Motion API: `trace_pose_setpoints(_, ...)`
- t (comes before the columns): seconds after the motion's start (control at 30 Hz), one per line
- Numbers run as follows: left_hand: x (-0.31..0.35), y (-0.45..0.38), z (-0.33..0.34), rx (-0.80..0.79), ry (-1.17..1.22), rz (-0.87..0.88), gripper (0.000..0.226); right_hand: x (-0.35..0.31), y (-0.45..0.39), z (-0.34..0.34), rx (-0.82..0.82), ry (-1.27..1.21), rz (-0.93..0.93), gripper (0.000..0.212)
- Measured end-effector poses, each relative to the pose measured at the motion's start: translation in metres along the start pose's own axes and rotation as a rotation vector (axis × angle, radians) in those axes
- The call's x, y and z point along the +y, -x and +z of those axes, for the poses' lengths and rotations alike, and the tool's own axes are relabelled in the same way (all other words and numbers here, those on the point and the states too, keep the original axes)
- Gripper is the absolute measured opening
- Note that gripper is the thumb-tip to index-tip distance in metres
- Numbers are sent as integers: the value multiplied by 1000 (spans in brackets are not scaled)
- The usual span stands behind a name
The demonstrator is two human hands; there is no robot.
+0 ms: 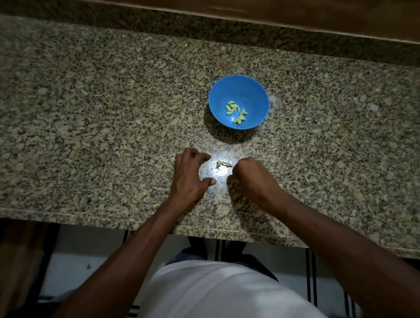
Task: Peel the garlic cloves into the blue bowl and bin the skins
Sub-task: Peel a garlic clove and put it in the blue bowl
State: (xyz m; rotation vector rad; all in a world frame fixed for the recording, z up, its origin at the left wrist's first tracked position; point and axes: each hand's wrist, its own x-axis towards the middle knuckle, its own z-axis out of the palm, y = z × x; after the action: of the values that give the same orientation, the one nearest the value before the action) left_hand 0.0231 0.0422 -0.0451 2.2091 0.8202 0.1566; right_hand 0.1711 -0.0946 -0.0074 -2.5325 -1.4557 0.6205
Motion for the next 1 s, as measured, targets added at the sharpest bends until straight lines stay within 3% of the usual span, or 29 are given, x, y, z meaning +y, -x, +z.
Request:
trace_pose_setpoints(0.1,5,3,-2,92,121,-12,45,19,4,2,43,-698,298,4)
trace_pose_setpoints(0.17,13,8,-4,147,251,-54,28,18,14,5,77,-1133,425,12)
trace_pose_setpoints(0.27,28,16,-2,86,437,-124,17,8,23,5,54,-1397,425,25)
trace_pose_setpoints(0.43,40,19,3,37,577,-156,22,-7,27,-4,80,-1512,443,32)
trace_pose_setpoints(0.6,43,25,1,109,627,-165,18,-14,27,-5,60,-1475,398,27)
trace_pose_setpoints(1.0,40,29,3,243,542,-164,14,-26,32,8,210,-1497,348,21)
